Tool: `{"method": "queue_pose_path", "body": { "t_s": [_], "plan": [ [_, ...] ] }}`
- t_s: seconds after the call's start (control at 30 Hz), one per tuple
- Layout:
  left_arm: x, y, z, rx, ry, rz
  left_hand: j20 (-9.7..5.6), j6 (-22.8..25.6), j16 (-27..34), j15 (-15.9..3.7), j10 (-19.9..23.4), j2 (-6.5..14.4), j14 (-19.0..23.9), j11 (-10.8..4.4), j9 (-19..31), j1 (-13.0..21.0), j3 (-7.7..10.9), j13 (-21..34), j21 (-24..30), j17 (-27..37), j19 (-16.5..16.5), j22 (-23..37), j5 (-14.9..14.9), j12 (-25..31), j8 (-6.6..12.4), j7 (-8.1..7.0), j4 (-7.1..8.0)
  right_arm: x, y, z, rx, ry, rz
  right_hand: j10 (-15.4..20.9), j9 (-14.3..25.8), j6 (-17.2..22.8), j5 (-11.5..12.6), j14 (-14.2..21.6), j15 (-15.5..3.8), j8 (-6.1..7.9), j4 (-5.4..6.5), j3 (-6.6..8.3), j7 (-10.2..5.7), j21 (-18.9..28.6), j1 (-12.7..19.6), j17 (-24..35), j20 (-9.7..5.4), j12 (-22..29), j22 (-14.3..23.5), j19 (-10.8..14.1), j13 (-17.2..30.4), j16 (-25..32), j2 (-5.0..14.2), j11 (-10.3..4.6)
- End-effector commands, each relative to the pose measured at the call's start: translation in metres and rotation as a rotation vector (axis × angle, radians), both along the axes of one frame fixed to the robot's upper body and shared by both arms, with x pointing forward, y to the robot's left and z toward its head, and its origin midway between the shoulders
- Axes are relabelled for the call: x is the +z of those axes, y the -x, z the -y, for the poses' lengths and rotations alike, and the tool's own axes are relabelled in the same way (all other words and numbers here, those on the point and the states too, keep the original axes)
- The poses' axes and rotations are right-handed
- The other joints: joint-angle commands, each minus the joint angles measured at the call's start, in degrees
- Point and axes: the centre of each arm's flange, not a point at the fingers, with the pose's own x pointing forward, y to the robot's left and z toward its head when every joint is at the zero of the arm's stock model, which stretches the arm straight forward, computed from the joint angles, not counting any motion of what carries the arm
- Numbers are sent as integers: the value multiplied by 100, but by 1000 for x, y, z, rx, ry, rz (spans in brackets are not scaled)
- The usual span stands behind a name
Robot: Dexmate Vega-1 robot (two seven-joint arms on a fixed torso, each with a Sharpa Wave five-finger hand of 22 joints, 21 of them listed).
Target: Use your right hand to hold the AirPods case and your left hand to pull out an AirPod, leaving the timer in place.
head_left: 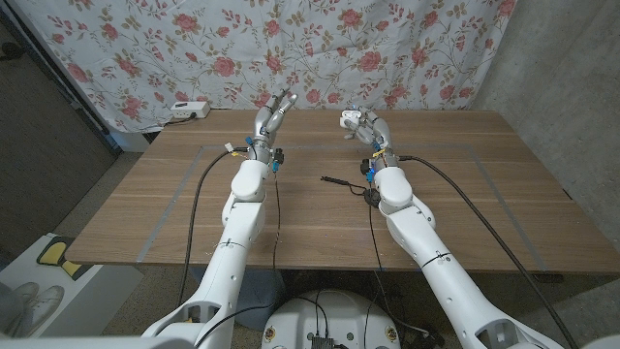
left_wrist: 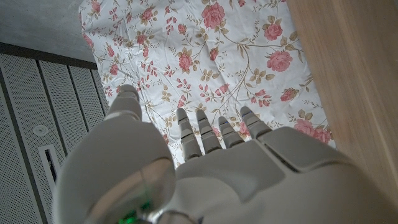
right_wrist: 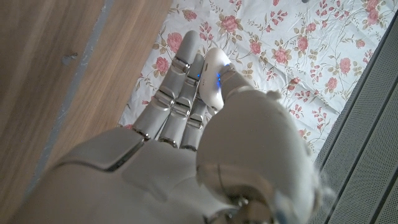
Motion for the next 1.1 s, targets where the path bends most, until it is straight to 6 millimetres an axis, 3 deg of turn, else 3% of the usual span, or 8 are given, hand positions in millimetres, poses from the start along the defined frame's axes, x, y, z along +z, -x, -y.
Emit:
{"method": "queue_pose_path", "body": {
  "t_s": [0.03,0.13,0.3,0.4,0.57,0.9,1.0,1.1],
  "plan": [
    [3,5,0,25,-48,23,35,45,-21,25,-36,16,-26,22,24,67,43,8,-16,15,-36,17,-13,-6,-11,-26,-14,-1,0,3,18,-5,-21,836,20,74,23,232,-958,34,-1,-24,-9,45,76,19,-475,23,11,-43,102,-9,-6,-782],
    [5,5,-4,25,-64,24,41,475,-14,33,-46,88,-44,34,28,152,111,-4,-8,12,-44,18,3,19,80,-16,-36,-1,1,3,19,-3,-22,836,22,78,24,232,-958,28,-1,-30,-3,61,80,23,-475,19,8,-52,102,-13,-6,-789],
    [7,8,-5,17,-69,30,68,1572,-18,76,-149,281,-138,54,32,469,336,-52,-3,5,-86,16,54,30,300,186,-100,-2,2,5,24,-11,-28,840,26,87,26,237,-957,18,3,-39,8,94,84,32,-473,20,3,-69,110,-20,-1,-782],
    [6,9,-5,20,-78,31,51,1861,-20,75,-177,275,-164,53,30,488,351,-63,-6,6,-108,16,53,30,355,267,-93,-2,2,6,24,-11,-27,848,27,83,27,239,-957,10,5,-43,18,110,85,36,-470,20,1,-74,109,-23,0,-772],
    [10,10,-10,21,-126,34,61,1943,-46,89,-258,276,-261,58,30,516,371,-72,-23,6,-168,16,55,8,339,376,-94,-1,4,7,24,-4,-29,856,30,40,31,249,-958,-26,5,-57,44,163,95,49,-471,3,-5,-87,94,-30,1,-773],
    [19,12,-15,5,-213,35,82,1725,-87,160,-540,225,-604,79,34,508,374,-98,-69,14,-381,15,32,-61,114,399,-69,0,7,12,16,21,-32,872,33,30,36,258,-956,-53,2,-73,58,231,110,66,-471,0,-13,-103,103,-40,-4,-755],
    [22,16,-16,24,-231,51,92,1640,-80,178,-585,198,-663,77,36,490,363,-104,-79,17,-446,14,22,-62,46,391,-60,0,7,12,18,25,-35,880,33,11,38,260,-955,-67,3,-78,70,249,114,70,-471,-2,-16,-109,101,-43,-4,-753],
    [28,22,-17,50,-266,81,102,1199,-21,182,-302,147,-682,30,41,463,352,-111,-47,20,-467,14,13,75,-229,228,-49,1,7,13,19,29,-39,872,34,-9,40,263,-955,-85,4,-85,75,279,119,78,-471,-8,-20,-121,110,-47,-3,-756]
  ]
}}
